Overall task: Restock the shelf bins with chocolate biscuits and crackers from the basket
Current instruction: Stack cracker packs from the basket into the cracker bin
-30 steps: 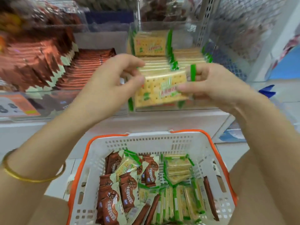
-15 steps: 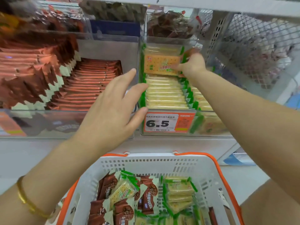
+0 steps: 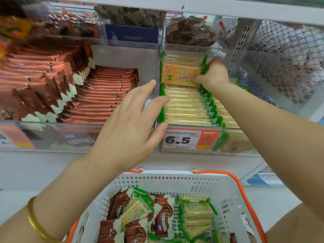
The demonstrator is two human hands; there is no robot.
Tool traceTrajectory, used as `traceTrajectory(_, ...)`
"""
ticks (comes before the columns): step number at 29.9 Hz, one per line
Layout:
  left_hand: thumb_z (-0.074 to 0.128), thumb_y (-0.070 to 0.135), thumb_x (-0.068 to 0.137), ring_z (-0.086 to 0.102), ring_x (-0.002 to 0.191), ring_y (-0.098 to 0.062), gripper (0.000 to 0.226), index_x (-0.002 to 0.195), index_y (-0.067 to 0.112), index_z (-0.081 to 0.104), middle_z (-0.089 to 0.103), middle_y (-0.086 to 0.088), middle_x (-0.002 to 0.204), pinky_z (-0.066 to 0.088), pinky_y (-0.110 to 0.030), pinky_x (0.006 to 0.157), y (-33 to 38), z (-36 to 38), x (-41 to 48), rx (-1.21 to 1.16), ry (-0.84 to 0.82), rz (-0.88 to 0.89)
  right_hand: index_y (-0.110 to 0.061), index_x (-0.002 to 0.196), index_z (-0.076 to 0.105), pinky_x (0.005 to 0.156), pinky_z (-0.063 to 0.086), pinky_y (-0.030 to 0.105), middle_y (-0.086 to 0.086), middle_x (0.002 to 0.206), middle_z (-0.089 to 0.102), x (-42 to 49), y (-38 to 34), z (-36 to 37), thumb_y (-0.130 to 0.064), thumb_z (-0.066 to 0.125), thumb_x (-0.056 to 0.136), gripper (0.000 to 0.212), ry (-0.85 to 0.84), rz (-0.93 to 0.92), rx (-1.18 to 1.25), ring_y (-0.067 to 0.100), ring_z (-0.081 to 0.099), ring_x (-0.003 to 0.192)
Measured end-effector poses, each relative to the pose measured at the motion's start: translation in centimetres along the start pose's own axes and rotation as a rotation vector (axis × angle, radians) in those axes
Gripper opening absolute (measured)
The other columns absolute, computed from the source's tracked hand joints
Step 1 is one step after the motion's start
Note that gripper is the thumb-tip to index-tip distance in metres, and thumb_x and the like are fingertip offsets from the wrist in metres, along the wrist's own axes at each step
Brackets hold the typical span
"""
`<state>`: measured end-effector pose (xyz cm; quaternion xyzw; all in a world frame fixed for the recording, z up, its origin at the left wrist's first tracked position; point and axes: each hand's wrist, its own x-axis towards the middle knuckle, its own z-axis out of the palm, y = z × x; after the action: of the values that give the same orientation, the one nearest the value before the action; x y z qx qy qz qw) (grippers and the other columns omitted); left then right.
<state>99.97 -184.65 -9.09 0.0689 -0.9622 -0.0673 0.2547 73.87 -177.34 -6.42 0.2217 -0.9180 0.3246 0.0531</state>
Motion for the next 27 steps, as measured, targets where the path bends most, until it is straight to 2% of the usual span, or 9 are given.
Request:
traceTrajectory(4,0.038,0.046,0.091,0.022,0.141,-0.026,0.055,0.139,0.019,0.044,0.027,-0.011,0.153,0.029,-0.044,0.108,-0.1,-0.1,0.0,-0.021,0.009,0.001,-0.003,0.123,0.042,0.082,0.044,0.034,0.007,0.102,0.050,-1.1,-1.0,-1.6,-0.027,0.073,0.082,0.056,-0.006,0.009,0.044,0.027,0.053,0.110)
traceTrajectory(8,0.047,0.028,0.092,0.038,0.131,-0.033,0.041,0.125,0.008,0.057,0.041,-0.016,0.142,0.032,-0.046,0.105,1.1,-1.3,-0.6,-0.074,0.180,0.117,-0.018,0.091,0.051,0.074,0.054,0.040,-0.004,0.076,0.052,-8.0,-1.9,-6.7,-0.019,0.070,0.084,0.020,0.038,-0.163,0.290,0.019,0.060,0.079)
traceTrajectory(11,0.051,0.008,0.087,0.055,0.108,-0.035,0.024,0.103,0.000,0.068,0.058,-0.018,0.123,0.040,-0.044,0.091,3.1,-2.1,-2.3,-0.072,0.289,0.286,-0.021,0.076,0.054,0.055,0.054,0.032,0.003,0.065,0.062,-17.4,-1.3,-8.7,-0.017,0.068,0.083,0.015,-0.221,-0.332,0.441,0.013,0.065,0.057)
traceTrajectory(13,0.051,0.004,0.085,0.058,0.100,-0.034,0.021,0.097,0.001,0.068,0.062,-0.016,0.114,0.043,-0.045,0.083,3.5,-1.3,-4.4,-0.089,0.146,0.346,-0.021,0.077,0.057,0.056,0.054,0.033,0.002,0.065,0.063,-21.1,0.4,-6.8,-0.021,0.066,0.081,0.010,-0.540,-0.319,0.307,0.013,0.066,0.059)
traceTrajectory(15,0.051,0.005,0.084,0.058,0.098,-0.033,0.020,0.096,0.004,0.067,0.063,-0.014,0.112,0.046,-0.046,0.077,3.1,0.6,-7.3,-0.042,-0.114,0.347,-0.017,0.084,0.059,0.063,0.054,0.034,-0.003,0.071,0.063,-22.8,2.4,-2.3,-0.023,0.066,0.085,0.009,-0.839,-0.265,0.041,0.014,0.067,0.068)
traceTrajectory(17,0.045,0.015,0.086,0.059,0.097,-0.032,0.027,0.100,0.008,0.067,0.063,-0.011,0.110,0.050,-0.047,0.074,2.1,2.2,-9.8,0.032,-0.362,0.311,-0.012,0.093,0.060,0.066,0.052,0.033,0.001,0.083,0.064,-23.7,4.9,3.3,-0.022,0.064,0.089,0.011,-1.006,-0.196,-0.128,0.020,0.067,0.078)
traceTrajectory(19,0.037,0.029,0.089,0.056,0.104,-0.026,0.036,0.110,0.015,0.064,0.061,-0.005,0.112,0.050,-0.044,0.082,1.5,3.2,-11.1,0.103,-0.603,0.199,-0.009,0.101,0.057,0.071,0.056,0.036,0.011,0.094,0.066,-25.0,7.4,8.5,-0.021,0.061,0.091,0.016,-1.135,-0.077,-0.141,0.026,0.069,0.084)
traceTrajectory(23,0.037,0.041,0.098,0.046,0.115,-0.020,0.035,0.126,0.024,0.050,0.053,0.000,0.122,0.044,-0.038,0.094,0.6,3.8,-11.0,0.221,-0.965,-0.023,-0.007,0.112,0.048,0.072,0.047,0.034,0.010,0.103,0.056,-27.6,9.4,16.5,-0.022,0.058,0.093,0.026,-1.066,0.033,-0.069,0.023,0.055,0.084)
traceTrajectory(27,0.037,0.041,0.099,0.050,0.114,-0.020,0.037,0.128,0.023,0.048,0.052,-0.001,0.126,0.046,-0.040,0.094,-0.3,3.6,-10.9,0.226,-1.147,-0.148,-0.008,0.126,0.042,0.085,0.049,0.038,0.012,0.116,0.053,-29.3,9.0,21.9,-0.026,0.061,0.090,0.045,-0.920,0.102,0.016,0.028,0.055,0.101)
